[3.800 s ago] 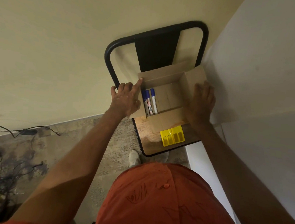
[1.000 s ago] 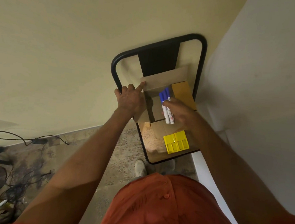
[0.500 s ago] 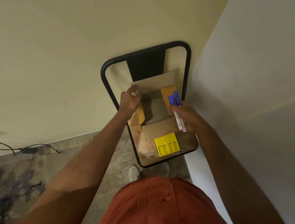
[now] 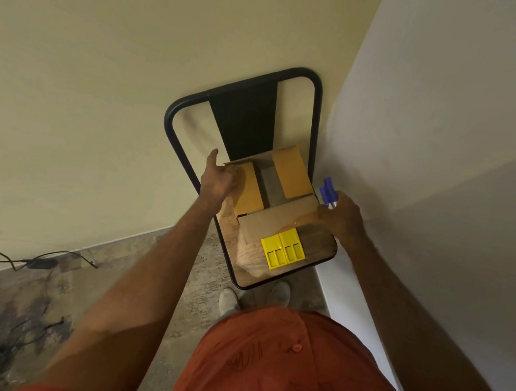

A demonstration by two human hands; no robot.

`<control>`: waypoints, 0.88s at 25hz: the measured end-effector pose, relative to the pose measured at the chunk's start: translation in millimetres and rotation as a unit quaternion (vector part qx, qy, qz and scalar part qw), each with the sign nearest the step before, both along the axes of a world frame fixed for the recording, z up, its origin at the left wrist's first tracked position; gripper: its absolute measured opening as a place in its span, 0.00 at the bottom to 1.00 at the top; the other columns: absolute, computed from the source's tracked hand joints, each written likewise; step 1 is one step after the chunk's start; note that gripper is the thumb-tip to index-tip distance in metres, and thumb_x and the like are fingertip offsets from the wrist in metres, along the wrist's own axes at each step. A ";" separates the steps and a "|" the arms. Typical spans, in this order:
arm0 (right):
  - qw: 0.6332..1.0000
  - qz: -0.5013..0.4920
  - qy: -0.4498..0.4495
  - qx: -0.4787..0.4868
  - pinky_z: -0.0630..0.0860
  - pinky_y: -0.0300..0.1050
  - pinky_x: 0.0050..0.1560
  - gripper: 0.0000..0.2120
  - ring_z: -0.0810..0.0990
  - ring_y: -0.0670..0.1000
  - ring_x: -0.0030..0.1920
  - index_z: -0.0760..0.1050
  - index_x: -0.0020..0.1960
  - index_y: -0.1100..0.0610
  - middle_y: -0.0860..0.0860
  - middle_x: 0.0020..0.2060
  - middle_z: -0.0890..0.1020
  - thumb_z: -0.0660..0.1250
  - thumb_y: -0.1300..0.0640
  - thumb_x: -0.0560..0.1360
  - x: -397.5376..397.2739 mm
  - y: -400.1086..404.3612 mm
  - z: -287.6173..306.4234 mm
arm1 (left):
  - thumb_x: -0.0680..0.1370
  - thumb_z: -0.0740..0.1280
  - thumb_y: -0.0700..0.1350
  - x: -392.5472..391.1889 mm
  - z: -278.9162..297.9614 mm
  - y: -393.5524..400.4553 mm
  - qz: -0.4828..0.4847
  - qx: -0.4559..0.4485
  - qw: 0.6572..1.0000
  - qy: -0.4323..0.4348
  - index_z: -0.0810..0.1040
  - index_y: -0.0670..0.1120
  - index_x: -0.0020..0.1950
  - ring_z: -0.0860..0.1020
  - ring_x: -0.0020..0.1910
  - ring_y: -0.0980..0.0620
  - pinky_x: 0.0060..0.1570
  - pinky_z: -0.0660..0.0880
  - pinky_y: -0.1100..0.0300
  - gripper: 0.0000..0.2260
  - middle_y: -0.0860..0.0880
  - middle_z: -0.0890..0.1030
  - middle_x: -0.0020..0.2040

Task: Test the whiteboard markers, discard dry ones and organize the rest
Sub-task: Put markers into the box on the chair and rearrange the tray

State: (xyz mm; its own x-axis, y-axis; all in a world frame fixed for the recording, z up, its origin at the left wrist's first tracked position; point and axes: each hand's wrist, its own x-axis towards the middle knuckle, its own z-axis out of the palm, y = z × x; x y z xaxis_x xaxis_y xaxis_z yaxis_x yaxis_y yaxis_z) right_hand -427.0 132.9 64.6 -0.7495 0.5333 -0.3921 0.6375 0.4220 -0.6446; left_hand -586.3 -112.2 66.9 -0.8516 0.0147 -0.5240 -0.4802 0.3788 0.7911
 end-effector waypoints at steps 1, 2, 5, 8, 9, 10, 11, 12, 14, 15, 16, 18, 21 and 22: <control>1.000 -0.003 -0.004 -0.020 0.68 0.41 0.38 0.12 0.77 0.52 0.43 0.76 0.59 0.59 0.54 0.45 0.79 0.71 0.55 0.78 1.8 1.1 -1.6 | 0.82 0.65 0.43 0.0 -1.6 -0.6 0.000 0.005 1.000 -0.003 0.63 0.55 0.78 0.83 0.55 0.45 0.54 0.83 0.47 0.26 0.46 0.76 0.67; 0.999 -0.017 0.000 -0.044 0.69 0.41 0.37 0.11 0.77 0.52 0.42 0.76 0.57 0.59 0.54 0.44 0.79 0.71 0.55 0.78 2.2 1.6 -2.0 | 0.82 0.65 0.42 0.9 -1.7 -0.7 -0.002 0.005 1.000 0.000 0.67 0.54 0.76 0.83 0.55 0.46 0.55 0.83 0.47 0.23 0.46 0.77 0.67; 0.983 -0.101 0.041 -0.145 0.71 0.42 0.35 0.09 0.76 0.50 0.34 0.77 0.53 0.58 0.53 0.36 0.78 0.70 0.53 0.79 -1.9 2.4 0.4 | 0.83 0.62 0.41 9.6 -2.3 -0.1 -0.027 -0.044 0.998 0.041 0.75 0.49 0.71 0.79 0.62 0.44 0.62 0.80 0.45 0.16 0.45 0.76 0.69; 0.941 -0.184 0.078 -0.272 0.70 0.37 0.26 0.12 0.73 0.45 0.24 0.79 0.53 0.58 0.50 0.28 0.75 0.70 0.49 0.79 -10.0 1.0 7.5 | 0.84 0.61 0.40 20.5 -3.9 -0.7 -0.062 -0.094 0.991 0.073 0.76 0.46 0.71 0.72 0.70 0.43 0.68 0.73 0.52 0.16 0.45 0.73 0.73; 0.934 -0.194 0.085 -0.286 0.71 0.37 0.25 0.12 0.73 0.44 0.24 0.79 0.53 0.57 0.49 0.28 0.76 0.71 0.48 0.79 -13.4 0.2 7.9 | 0.84 0.60 0.40 23.8 -3.7 -0.6 -0.075 -0.106 0.989 0.072 0.76 0.46 0.71 0.72 0.71 0.43 0.67 0.73 0.52 0.16 0.44 0.72 0.73; 0.934 -0.195 0.089 -0.286 0.71 0.37 0.25 0.12 0.74 0.44 0.24 0.79 0.53 0.56 0.48 0.28 0.76 0.72 0.47 0.78 -16.9 -1.7 6.9 | 0.84 0.60 0.41 26.4 -4.2 -1.0 -0.091 -0.121 0.986 0.072 0.76 0.46 0.71 0.72 0.70 0.42 0.67 0.73 0.52 0.16 0.43 0.71 0.73; 0.936 -0.189 0.093 -0.281 0.73 0.38 0.26 0.12 0.75 0.44 0.25 0.78 0.53 0.55 0.49 0.29 0.77 0.73 0.47 0.77 -20.5 -4.3 5.0 | 0.84 0.60 0.42 29.0 -5.1 -1.3 -0.111 -0.141 0.981 0.076 0.76 0.46 0.72 0.72 0.70 0.41 0.68 0.73 0.50 0.16 0.42 0.70 0.72; 0.941 -0.180 0.095 -0.270 0.73 0.40 0.28 0.13 0.75 0.44 0.26 0.77 0.54 0.55 0.49 0.31 0.77 0.73 0.47 0.77 -23.9 -7.0 2.2 | 0.85 0.60 0.43 31.4 -6.1 -1.9 -0.131 -0.159 0.975 0.085 0.76 0.46 0.72 0.72 0.70 0.40 0.69 0.73 0.49 0.16 0.41 0.70 0.72; 0.954 -0.154 0.089 -0.241 0.74 0.41 0.31 0.16 0.77 0.46 0.28 0.76 0.56 0.56 0.52 0.35 0.78 0.73 0.47 0.77 -29.5 -13.0 -2.7 | 0.85 0.59 0.48 36.6 -8.3 -3.4 -0.152 -0.181 0.966 0.103 0.76 0.46 0.72 0.72 0.69 0.40 0.69 0.72 0.48 0.17 0.40 0.71 0.72; 0.962 -0.138 0.078 -0.221 0.74 0.40 0.32 0.17 0.78 0.46 0.30 0.76 0.59 0.56 0.53 0.38 0.79 0.72 0.47 0.78 -31.3 -15.0 -4.8 | 0.86 0.59 0.51 38.9 -9.6 -4.1 -0.154 -0.184 0.964 0.112 0.77 0.46 0.72 0.72 0.69 0.41 0.69 0.72 0.48 0.18 0.40 0.72 0.71; 0.969 -0.121 0.066 -0.203 0.74 0.39 0.31 0.17 0.78 0.47 0.32 0.75 0.61 0.56 0.53 0.40 0.80 0.71 0.47 0.78 -32.0 -17.1 -5.2 | 0.85 0.58 0.53 41.1 -10.9 -4.8 -0.156 -0.186 0.963 0.119 0.76 0.46 0.72 0.73 0.69 0.41 0.68 0.71 0.48 0.19 0.40 0.72 0.71; 0.979 -0.082 0.057 -0.180 0.73 0.35 0.28 0.16 0.78 0.47 0.32 0.74 0.62 0.56 0.54 0.42 0.80 0.70 0.49 0.79 -31.6 -21.0 -6.2 | 0.85 0.59 0.54 45.0 -14.0 -6.0 -0.163 -0.194 0.960 0.123 0.76 0.46 0.72 0.73 0.69 0.41 0.68 0.72 0.49 0.19 0.41 0.71 0.72; 0.985 -0.040 0.071 -0.153 0.72 0.36 0.31 0.13 0.77 0.47 0.34 0.74 0.61 0.56 0.52 0.41 0.78 0.70 0.51 0.80 -29.6 -24.5 -11.0 | 0.85 0.60 0.50 48.9 -20.3 -7.0 -0.169 -0.216 0.954 0.119 0.74 0.48 0.73 0.76 0.66 0.41 0.67 0.75 0.49 0.17 0.42 0.69 0.73; 0.986 -0.032 0.075 -0.148 0.72 0.37 0.33 0.13 0.77 0.47 0.35 0.74 0.61 0.56 0.52 0.41 0.78 0.70 0.51 0.80 -28.9 -25.1 -12.9 | 0.85 0.60 0.49 50.3 -21.8 -7.0 -0.172 -0.220 0.953 0.118 0.73 0.48 0.74 0.77 0.65 0.40 0.66 0.76 0.47 0.17 0.42 0.69 0.74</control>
State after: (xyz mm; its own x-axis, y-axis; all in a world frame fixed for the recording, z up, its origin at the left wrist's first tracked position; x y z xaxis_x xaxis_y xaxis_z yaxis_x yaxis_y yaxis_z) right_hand -455.9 107.8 51.7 -0.7796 0.4606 -0.4245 0.5446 0.1638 -0.8225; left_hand -535.9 -119.2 45.1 -0.9312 0.1375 -0.3375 -0.0957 0.8014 0.5904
